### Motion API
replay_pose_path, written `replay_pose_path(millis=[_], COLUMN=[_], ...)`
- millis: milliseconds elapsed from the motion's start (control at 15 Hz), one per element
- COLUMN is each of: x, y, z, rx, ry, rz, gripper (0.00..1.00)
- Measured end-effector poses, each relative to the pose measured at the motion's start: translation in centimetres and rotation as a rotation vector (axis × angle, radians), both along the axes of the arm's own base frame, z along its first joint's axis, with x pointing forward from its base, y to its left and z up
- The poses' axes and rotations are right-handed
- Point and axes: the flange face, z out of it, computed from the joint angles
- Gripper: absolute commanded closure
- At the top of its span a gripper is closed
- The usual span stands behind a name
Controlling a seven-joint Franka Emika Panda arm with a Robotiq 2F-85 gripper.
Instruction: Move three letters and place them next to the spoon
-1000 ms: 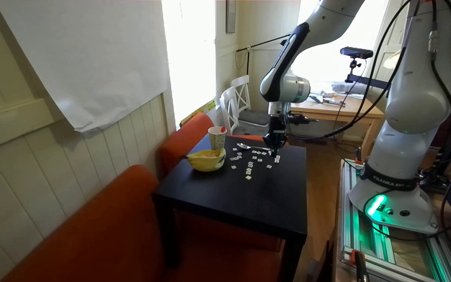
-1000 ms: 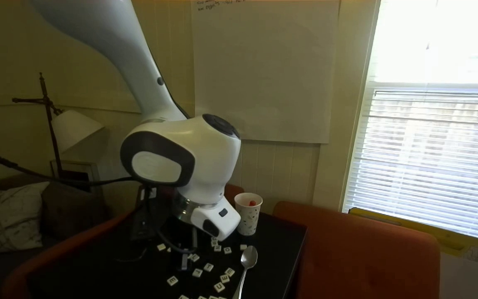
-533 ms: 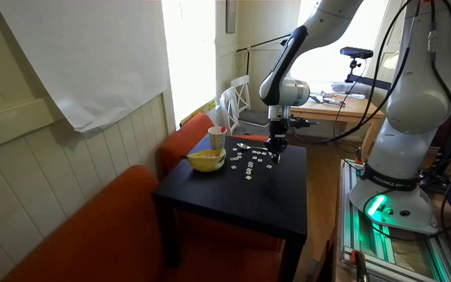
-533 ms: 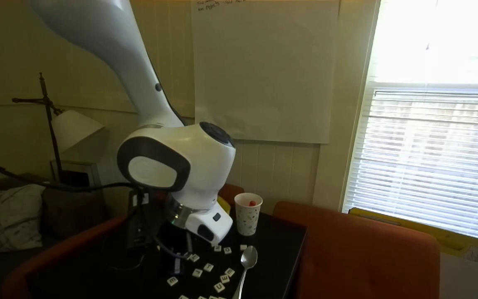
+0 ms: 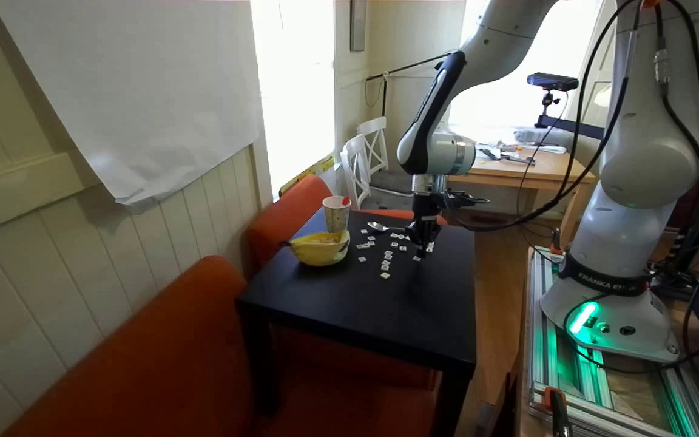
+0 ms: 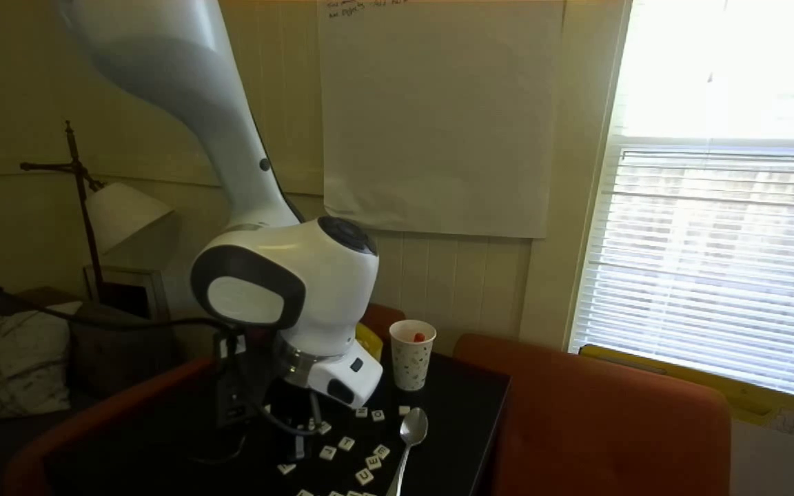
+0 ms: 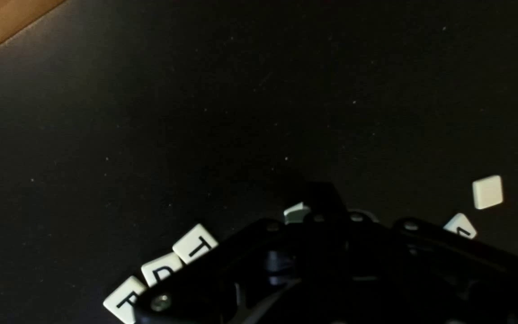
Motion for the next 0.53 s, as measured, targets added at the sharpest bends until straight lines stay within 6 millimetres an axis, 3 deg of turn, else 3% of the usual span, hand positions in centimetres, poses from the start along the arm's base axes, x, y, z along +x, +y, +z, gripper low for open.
replay_pose_path(millis=[533], x=[0.48], y=[0.44], z=[-0.54], rx=[-0.033], ry=[-0.025], rz=[0.013], gripper=[0.99])
